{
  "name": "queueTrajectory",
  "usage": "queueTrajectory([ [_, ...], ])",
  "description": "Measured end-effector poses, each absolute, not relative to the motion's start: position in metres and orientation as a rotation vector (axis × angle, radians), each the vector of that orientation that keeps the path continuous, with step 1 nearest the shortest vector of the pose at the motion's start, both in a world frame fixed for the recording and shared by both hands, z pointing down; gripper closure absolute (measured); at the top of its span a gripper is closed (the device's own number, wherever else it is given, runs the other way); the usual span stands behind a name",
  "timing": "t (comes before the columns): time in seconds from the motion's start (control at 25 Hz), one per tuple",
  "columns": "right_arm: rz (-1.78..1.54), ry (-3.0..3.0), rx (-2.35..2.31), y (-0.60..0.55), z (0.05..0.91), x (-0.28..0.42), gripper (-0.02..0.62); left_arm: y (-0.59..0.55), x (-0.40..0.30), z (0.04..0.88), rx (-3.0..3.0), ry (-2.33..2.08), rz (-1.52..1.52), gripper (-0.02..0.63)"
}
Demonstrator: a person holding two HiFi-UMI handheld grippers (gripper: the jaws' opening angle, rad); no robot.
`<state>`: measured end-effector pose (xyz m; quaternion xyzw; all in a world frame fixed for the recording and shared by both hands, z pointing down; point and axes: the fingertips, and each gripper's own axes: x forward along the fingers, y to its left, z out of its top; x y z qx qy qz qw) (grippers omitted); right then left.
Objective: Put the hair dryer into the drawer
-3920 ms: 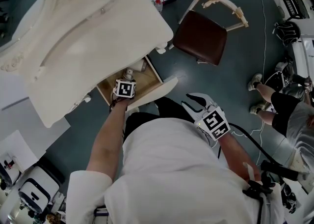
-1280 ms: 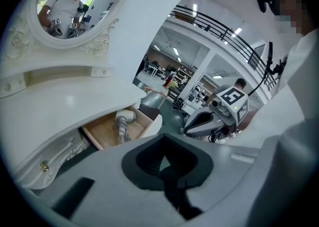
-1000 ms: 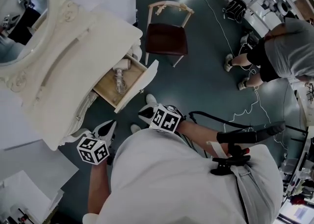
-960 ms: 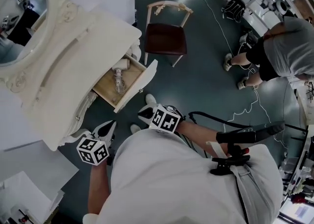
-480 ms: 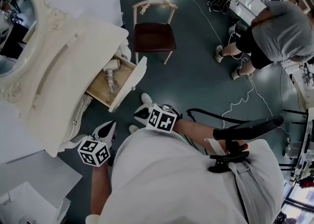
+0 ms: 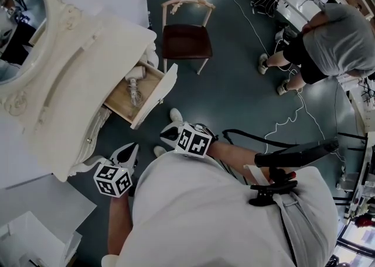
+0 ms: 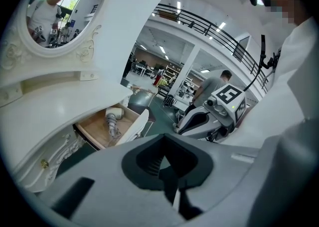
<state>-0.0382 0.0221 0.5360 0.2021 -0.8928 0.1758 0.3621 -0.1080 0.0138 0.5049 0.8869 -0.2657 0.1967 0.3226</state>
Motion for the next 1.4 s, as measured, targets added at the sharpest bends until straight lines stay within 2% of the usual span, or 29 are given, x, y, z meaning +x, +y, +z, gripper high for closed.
queueTrajectory([
  [1.4, 0.432, -2.316, 0.458, -0.022, 0.541, -0.069, 0.598, -0.026, -0.126, 0.512, 2.297, -0.693, 0.558, 0.603],
])
